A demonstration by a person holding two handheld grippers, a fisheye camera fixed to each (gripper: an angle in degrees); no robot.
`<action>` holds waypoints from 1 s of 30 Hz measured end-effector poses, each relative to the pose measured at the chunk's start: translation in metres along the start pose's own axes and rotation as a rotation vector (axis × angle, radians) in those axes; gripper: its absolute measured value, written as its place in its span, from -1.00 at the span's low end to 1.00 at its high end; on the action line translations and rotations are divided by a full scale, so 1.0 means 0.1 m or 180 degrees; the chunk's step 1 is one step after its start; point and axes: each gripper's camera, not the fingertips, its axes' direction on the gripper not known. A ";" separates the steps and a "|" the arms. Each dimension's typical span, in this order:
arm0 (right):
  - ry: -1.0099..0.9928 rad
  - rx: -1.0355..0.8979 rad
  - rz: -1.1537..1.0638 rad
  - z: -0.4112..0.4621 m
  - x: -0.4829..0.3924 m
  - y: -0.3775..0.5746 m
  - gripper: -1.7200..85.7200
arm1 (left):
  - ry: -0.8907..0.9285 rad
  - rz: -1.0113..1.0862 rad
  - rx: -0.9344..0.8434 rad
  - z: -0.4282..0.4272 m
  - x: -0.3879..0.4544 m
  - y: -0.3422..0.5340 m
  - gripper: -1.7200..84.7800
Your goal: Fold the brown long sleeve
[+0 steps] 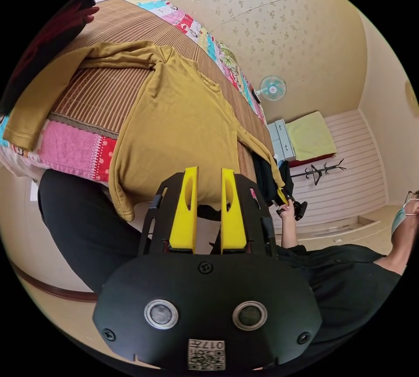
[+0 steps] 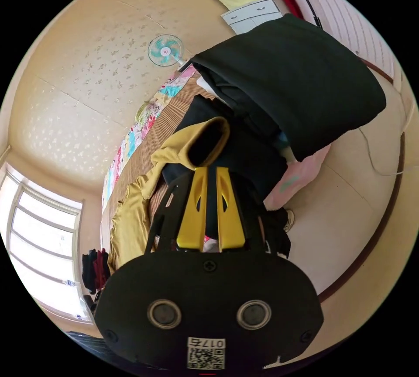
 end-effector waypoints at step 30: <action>-0.0424 0.0771 -0.0873 -0.88 -0.52 -1.66 -0.78 | -0.0176 0.0105 0.0339 -0.36 0.31 0.01 -0.73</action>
